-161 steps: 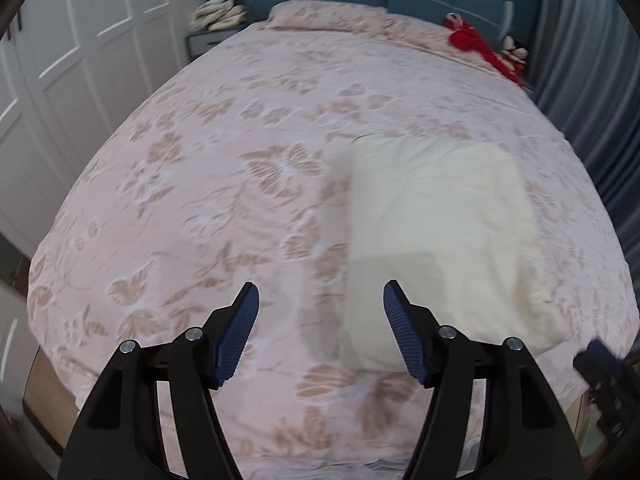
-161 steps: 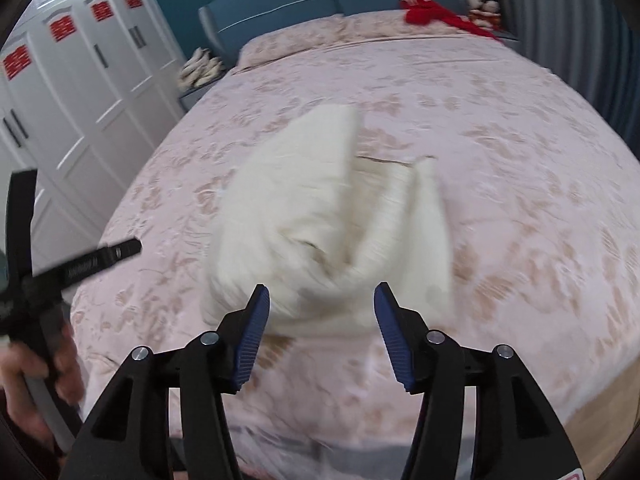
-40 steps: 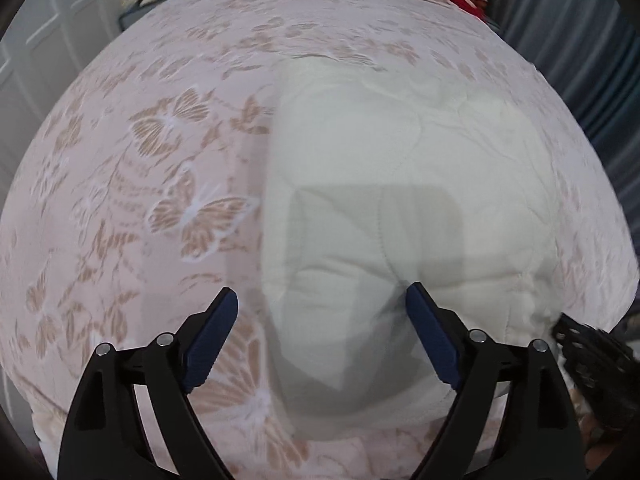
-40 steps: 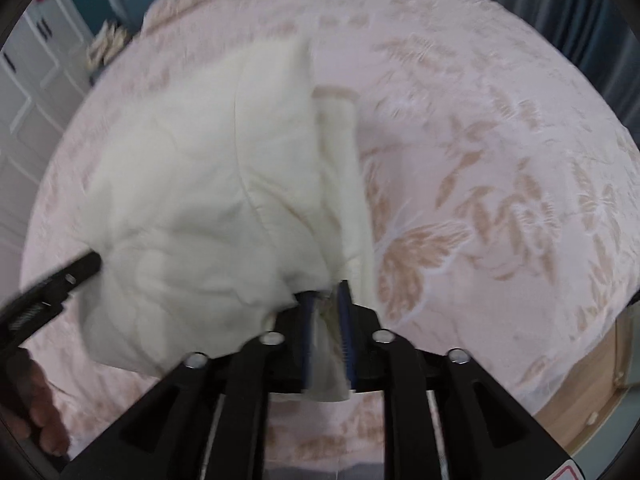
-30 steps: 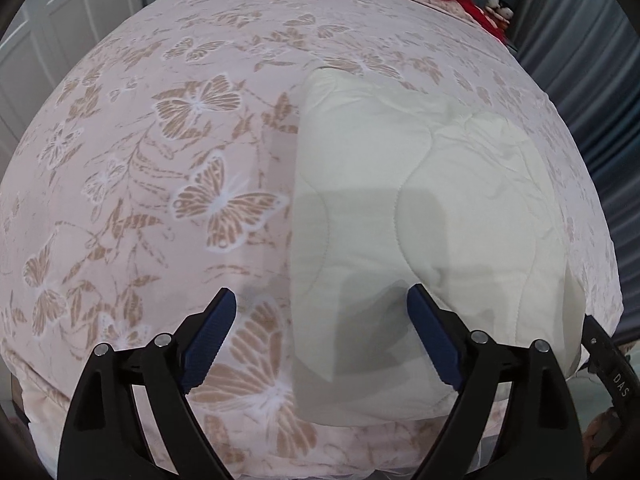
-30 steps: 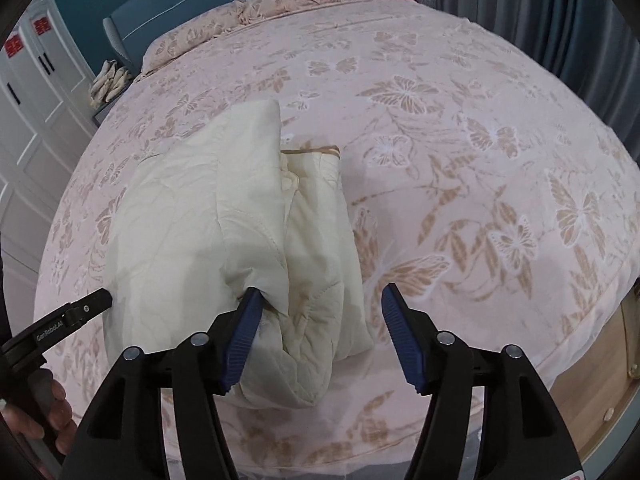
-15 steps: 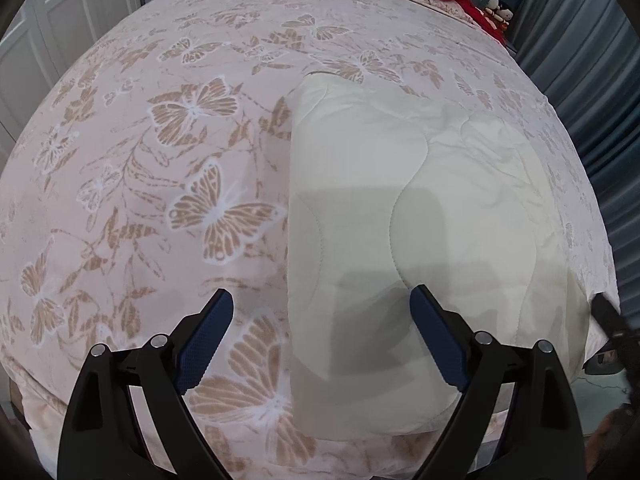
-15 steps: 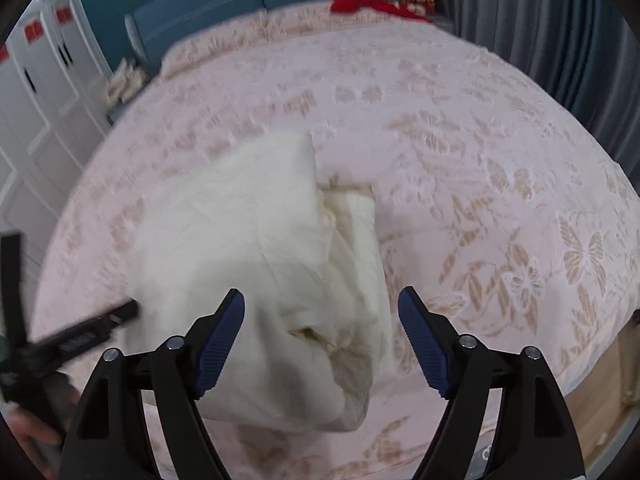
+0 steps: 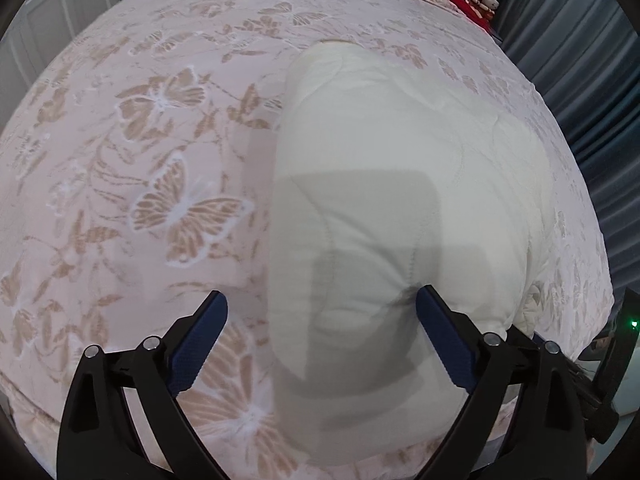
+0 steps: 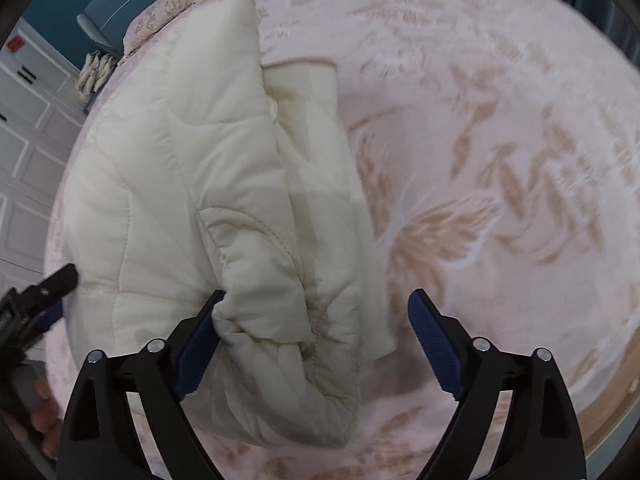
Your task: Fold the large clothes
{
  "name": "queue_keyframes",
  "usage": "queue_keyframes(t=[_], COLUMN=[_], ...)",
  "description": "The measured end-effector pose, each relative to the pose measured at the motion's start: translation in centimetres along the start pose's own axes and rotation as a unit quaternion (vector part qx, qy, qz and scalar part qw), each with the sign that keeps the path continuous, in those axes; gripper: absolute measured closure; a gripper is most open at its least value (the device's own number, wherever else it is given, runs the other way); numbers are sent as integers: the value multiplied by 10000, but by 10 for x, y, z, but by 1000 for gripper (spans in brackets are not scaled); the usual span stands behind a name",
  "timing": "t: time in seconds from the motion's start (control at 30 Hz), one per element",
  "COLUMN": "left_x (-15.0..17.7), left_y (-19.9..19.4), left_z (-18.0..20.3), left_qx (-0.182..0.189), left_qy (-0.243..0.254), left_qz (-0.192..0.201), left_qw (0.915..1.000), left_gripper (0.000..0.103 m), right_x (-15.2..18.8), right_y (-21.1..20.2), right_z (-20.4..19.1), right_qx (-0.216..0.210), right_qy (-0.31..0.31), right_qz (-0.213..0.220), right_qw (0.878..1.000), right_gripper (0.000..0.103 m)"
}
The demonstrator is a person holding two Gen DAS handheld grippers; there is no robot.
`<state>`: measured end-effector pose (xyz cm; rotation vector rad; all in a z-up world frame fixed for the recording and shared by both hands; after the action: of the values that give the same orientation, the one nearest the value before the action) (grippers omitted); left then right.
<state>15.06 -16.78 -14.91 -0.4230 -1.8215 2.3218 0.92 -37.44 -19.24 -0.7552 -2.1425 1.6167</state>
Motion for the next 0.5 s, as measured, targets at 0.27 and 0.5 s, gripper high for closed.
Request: queue_keyframes(t=[0.27,0.5], left_x=[-11,-7], left_y=[25,3], left_z=[17,34], left_qx=[131,135], left_qy=[252,709], left_qz=[-157,-24], left_qw=[9995,9974], left_gripper=[5,42], right_x=[-5,-6], right_y=[18,-11], right_z=[-3,-30], right_qx=[-621,-151], right_qy=[176,-404], right_qz=[-190,102], right_qw=[9977,9990], right_gripper=[19,65])
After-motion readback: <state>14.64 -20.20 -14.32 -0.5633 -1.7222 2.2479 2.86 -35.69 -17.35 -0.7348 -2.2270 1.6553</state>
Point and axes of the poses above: each gripper's, at about its wrist camera, not at the fingertips, and y roughly the way its jaws point, z to its right, x to its underside, the point moved 5 cm from there along y, roughly the way its jaws point, and after that the axes turned 13 degrees about -z, right-handed, at the moved point
